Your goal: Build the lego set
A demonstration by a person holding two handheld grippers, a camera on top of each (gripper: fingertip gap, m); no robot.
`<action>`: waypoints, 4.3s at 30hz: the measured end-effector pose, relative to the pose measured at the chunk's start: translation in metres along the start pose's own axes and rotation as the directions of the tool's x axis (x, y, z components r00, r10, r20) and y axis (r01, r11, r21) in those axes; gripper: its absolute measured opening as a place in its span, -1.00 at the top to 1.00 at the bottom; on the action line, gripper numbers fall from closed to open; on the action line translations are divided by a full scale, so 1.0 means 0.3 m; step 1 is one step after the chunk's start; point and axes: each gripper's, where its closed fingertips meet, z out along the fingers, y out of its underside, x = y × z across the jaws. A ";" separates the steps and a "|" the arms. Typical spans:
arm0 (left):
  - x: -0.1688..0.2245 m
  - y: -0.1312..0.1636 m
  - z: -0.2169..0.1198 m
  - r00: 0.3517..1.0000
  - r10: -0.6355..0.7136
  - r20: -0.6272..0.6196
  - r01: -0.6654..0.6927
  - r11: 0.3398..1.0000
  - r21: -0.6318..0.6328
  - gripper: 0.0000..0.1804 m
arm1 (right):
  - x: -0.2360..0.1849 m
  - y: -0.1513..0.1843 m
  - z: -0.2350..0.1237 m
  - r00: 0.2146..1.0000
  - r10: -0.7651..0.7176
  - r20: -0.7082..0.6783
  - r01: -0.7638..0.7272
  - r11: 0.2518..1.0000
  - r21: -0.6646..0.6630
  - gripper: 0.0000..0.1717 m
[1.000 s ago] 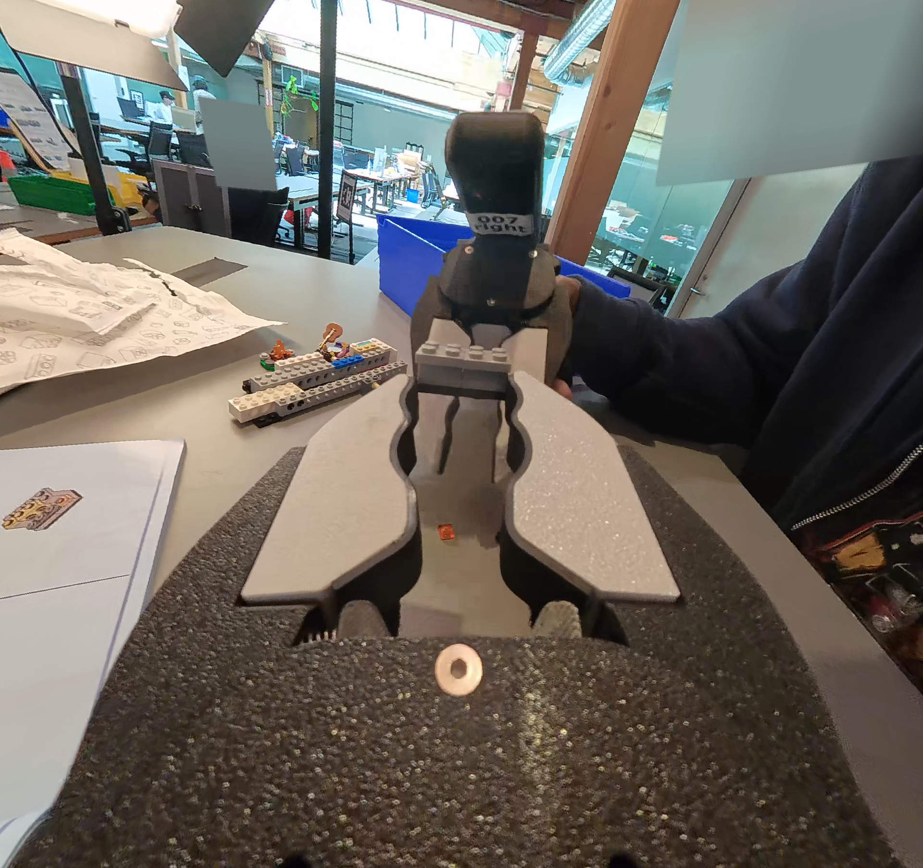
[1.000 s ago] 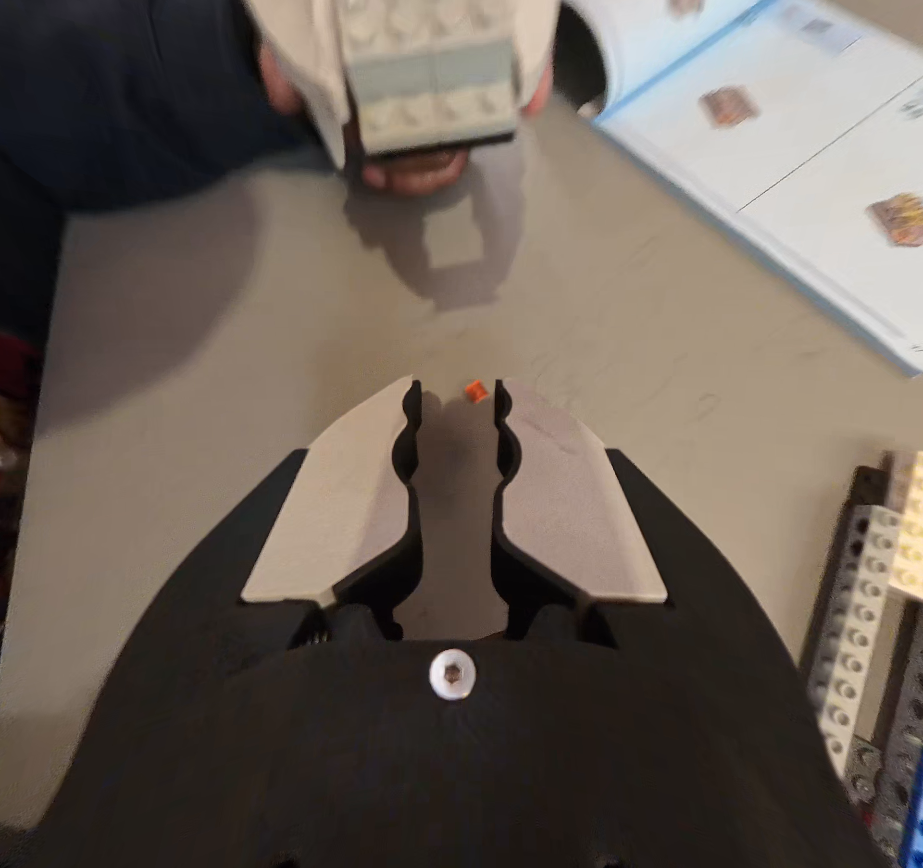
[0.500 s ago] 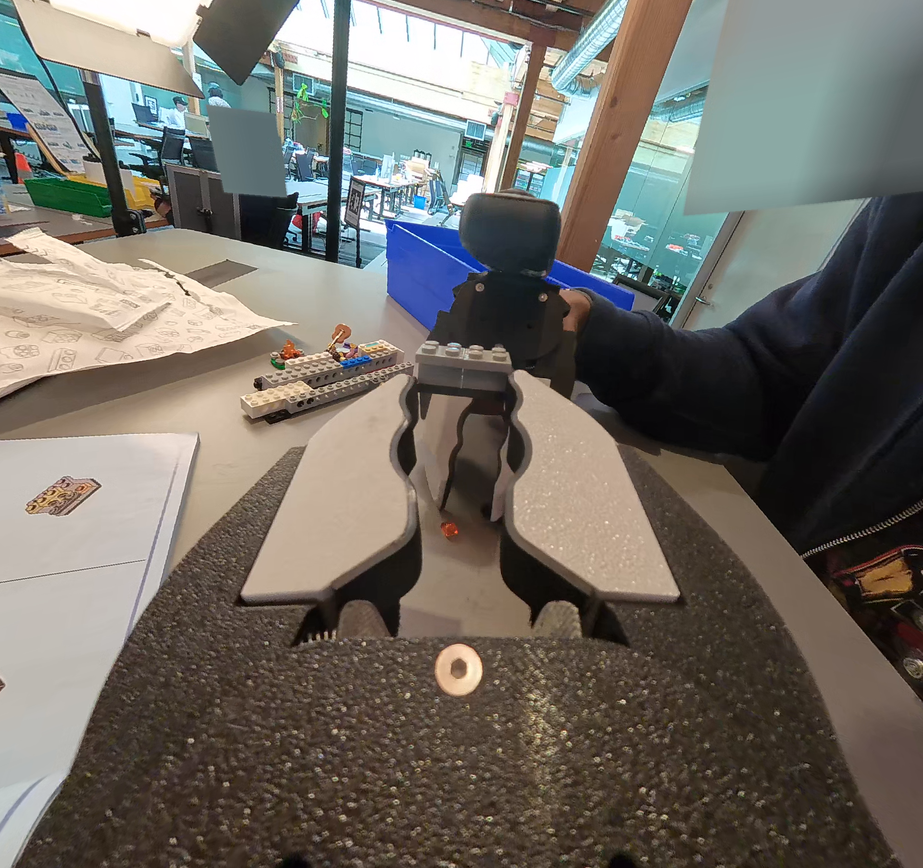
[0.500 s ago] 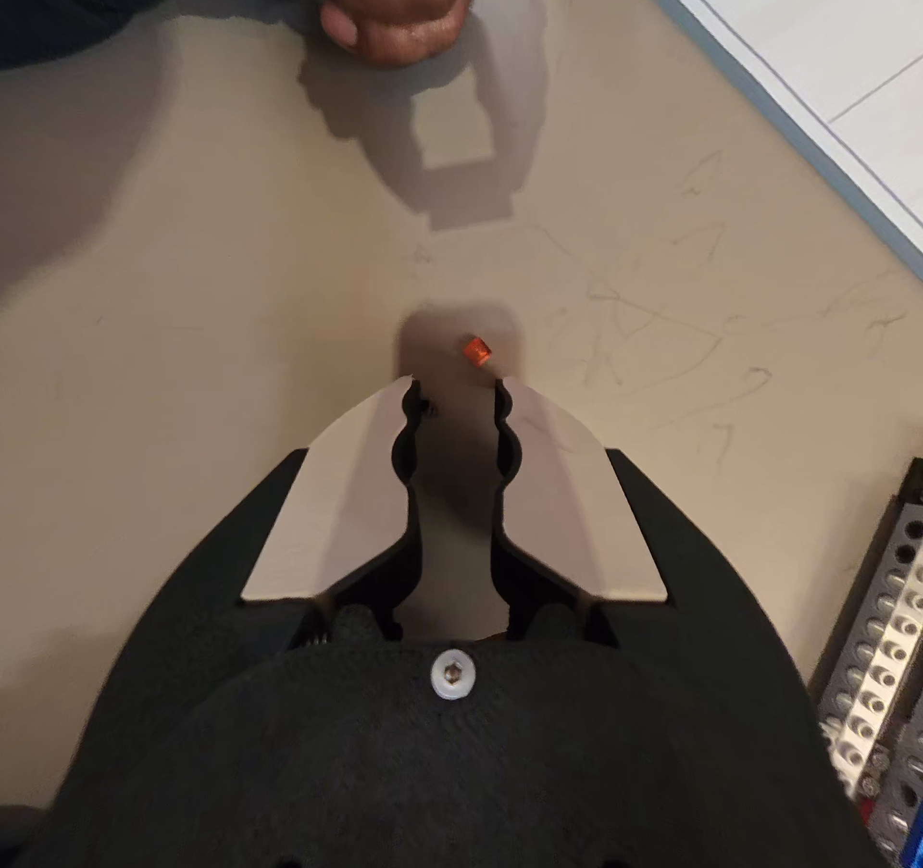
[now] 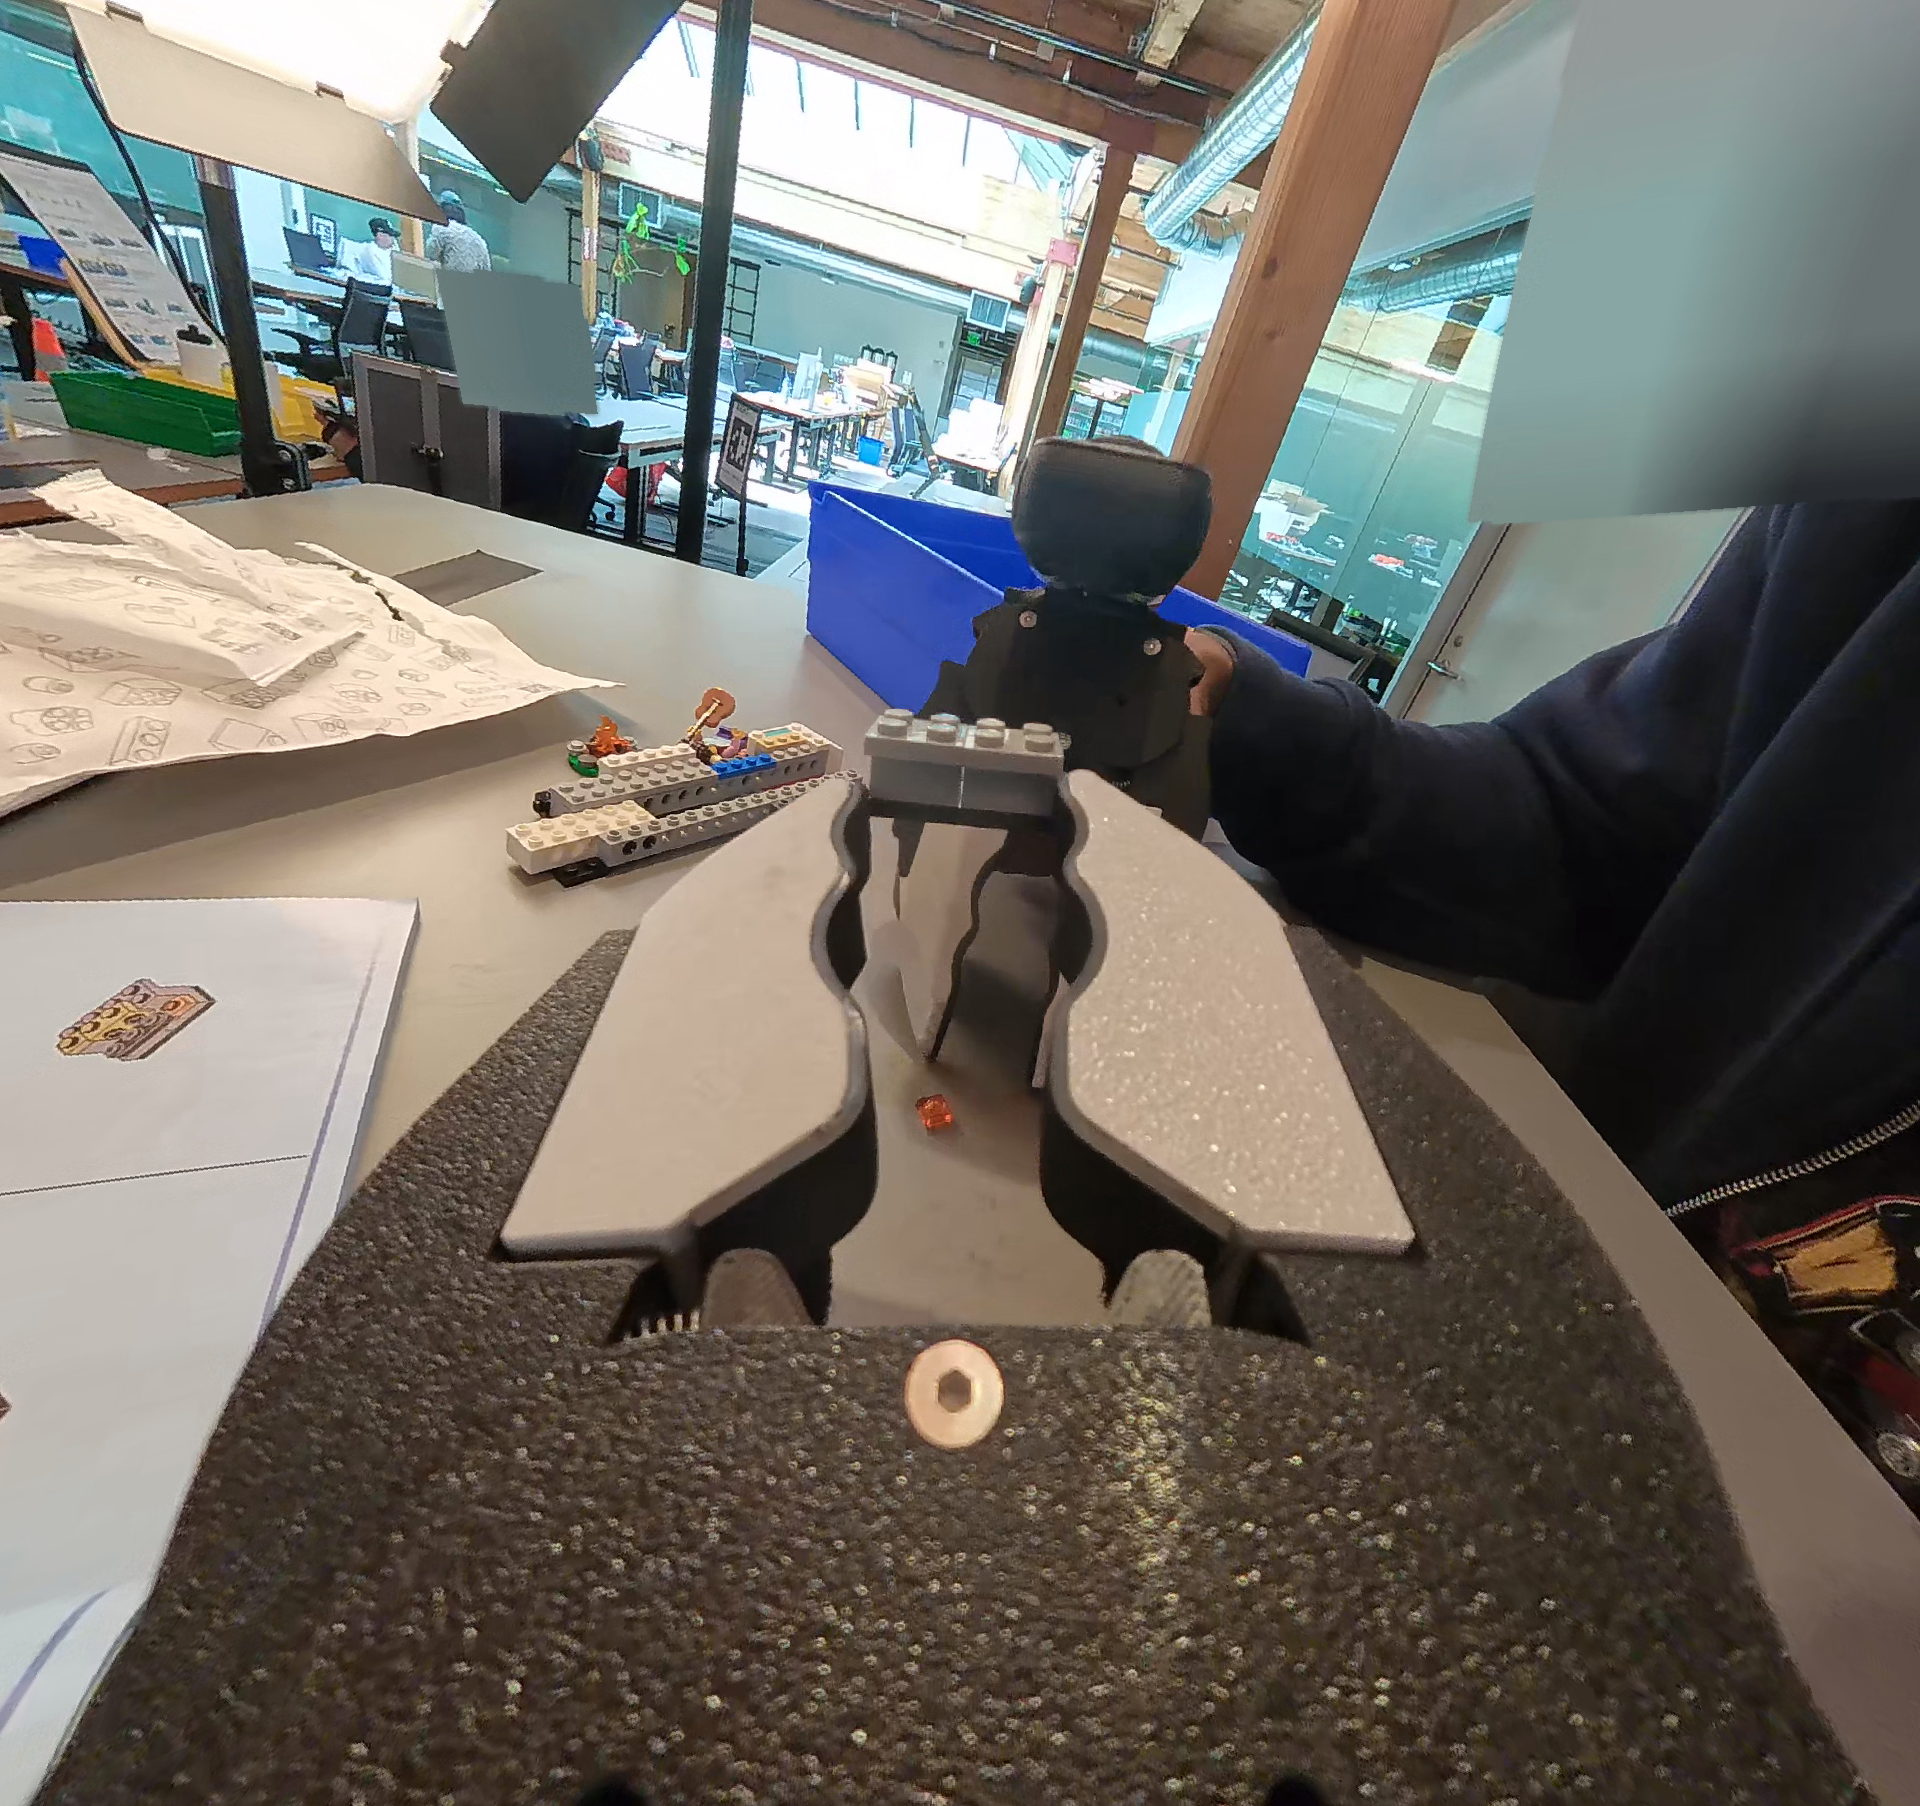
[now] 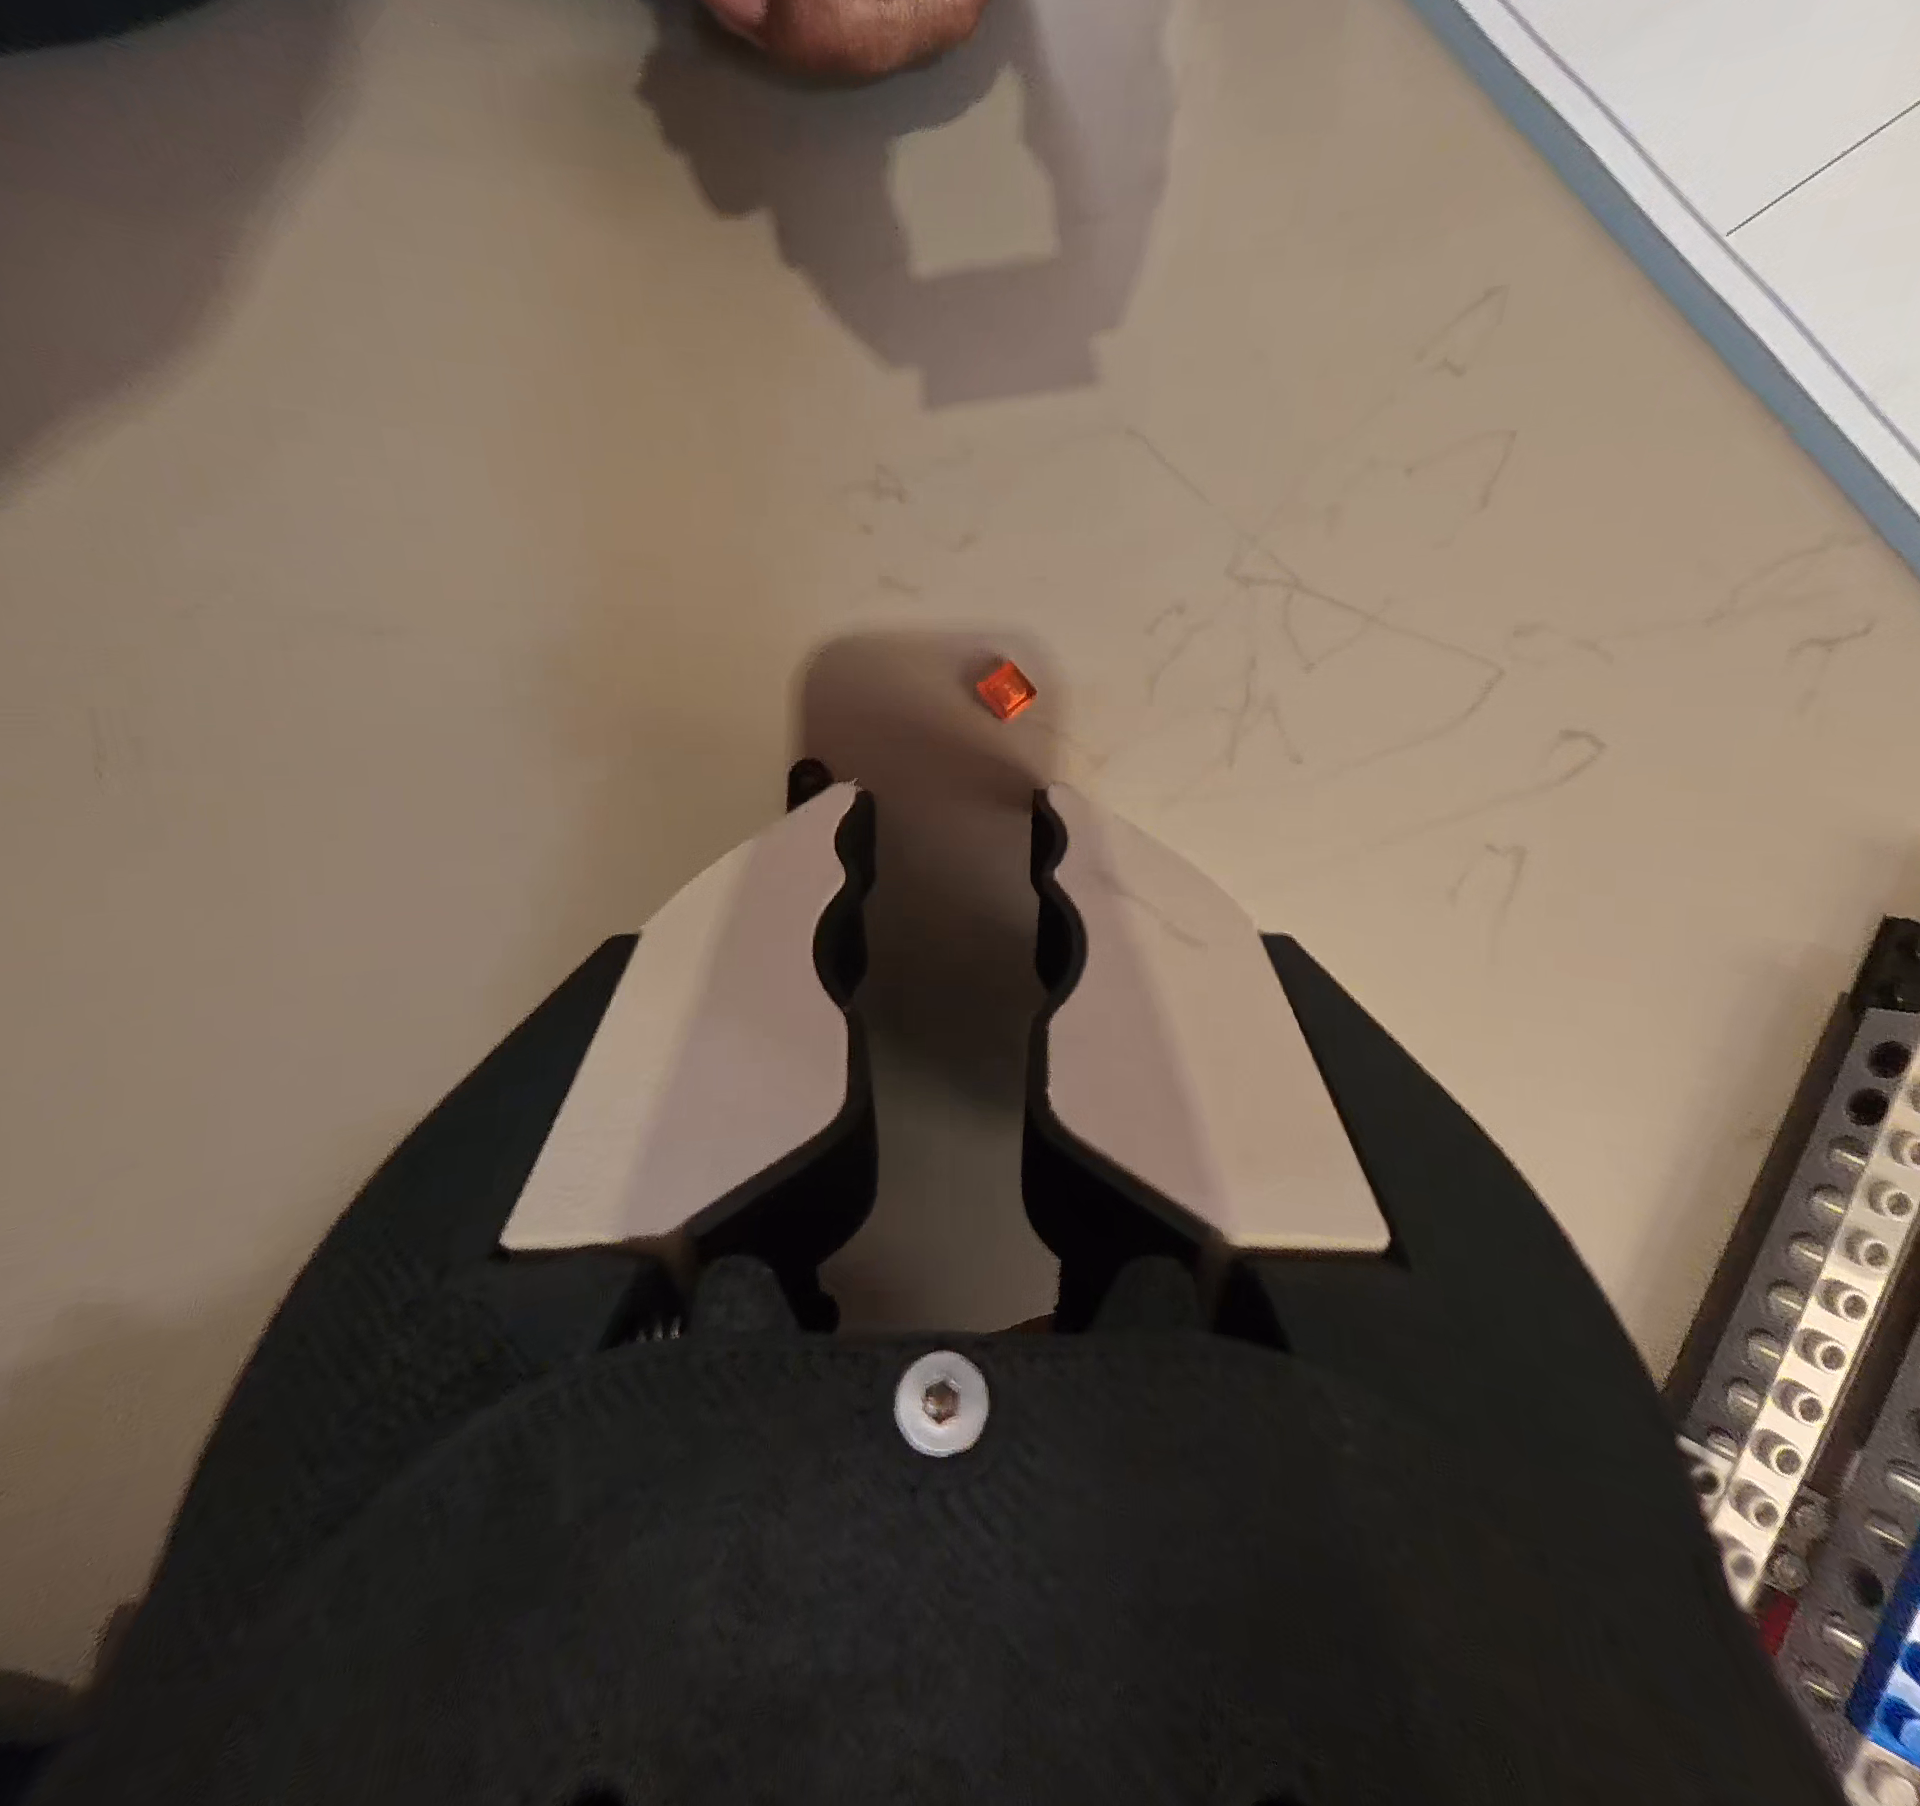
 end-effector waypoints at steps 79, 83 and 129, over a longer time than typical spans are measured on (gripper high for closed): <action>0.193 -0.079 -0.082 0.890 -0.017 -0.455 0.095 0.984 0.149 0.64 | -0.151 -0.492 -0.266 0.829 -0.553 -0.079 0.555 0.801 0.222 0.90; 0.197 -0.079 -0.083 0.887 -0.016 -0.461 0.095 0.984 0.149 0.63 | -0.155 -0.496 -0.272 0.822 -0.562 -0.090 0.567 0.792 0.228 0.90; 0.146 -0.130 -0.134 0.938 0.046 -0.343 0.041 0.970 0.241 0.64 | -0.067 -0.525 -0.249 0.510 -0.652 -0.561 0.823 0.560 0.097 0.58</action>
